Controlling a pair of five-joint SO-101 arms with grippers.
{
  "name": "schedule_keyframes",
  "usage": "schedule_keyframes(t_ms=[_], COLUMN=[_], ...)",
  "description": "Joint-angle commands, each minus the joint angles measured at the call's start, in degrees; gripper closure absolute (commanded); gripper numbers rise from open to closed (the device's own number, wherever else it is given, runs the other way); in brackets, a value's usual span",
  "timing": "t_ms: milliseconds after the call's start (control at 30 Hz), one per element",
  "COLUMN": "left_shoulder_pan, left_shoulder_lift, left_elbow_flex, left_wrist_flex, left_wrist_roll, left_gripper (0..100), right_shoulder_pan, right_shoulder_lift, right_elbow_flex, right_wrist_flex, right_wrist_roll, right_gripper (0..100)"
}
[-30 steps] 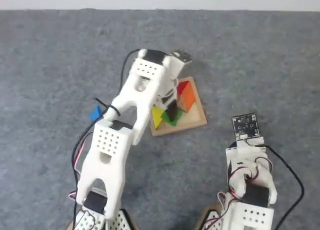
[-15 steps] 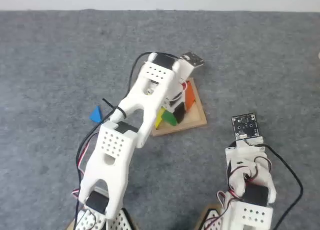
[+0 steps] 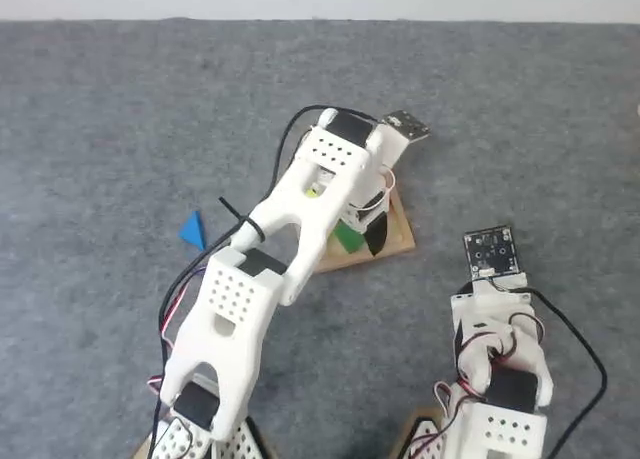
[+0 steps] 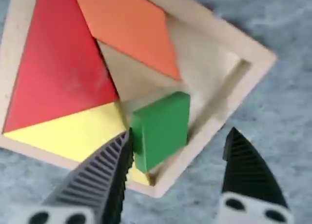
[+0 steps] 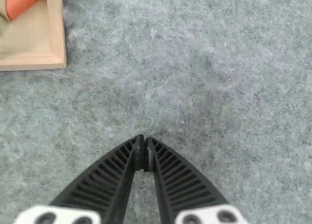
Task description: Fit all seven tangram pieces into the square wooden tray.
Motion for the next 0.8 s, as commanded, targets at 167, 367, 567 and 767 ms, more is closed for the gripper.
schedule_keyframes(t_ms=[167, 367, 567, 767], left_shoulder_pan=[-3.8, -3.0, -0.5, -0.5], left_shoulder_lift=[-6.9, -8.7, -5.2, -1.9], left_elbow_flex=[-3.1, -1.4, 5.5, 6.5], left_wrist_flex=[0.0, 0.7, -4.7, -5.3], left_wrist_roll=[0.3, 0.2, 0.5, 0.7], left_gripper=[71, 71, 71, 71], right_shoulder_pan=[0.7, 0.7, 0.7, 0.6], right_shoulder_lift=[-0.7, -0.7, -0.7, -0.7], right_elbow_flex=[-1.0, -1.0, -1.0, -1.0], right_wrist_flex=[-1.5, -1.5, -1.4, -1.5], right_wrist_roll=[1.0, 1.0, 1.0, 1.0], right_gripper=[99.2, 99.2, 99.2, 99.2])
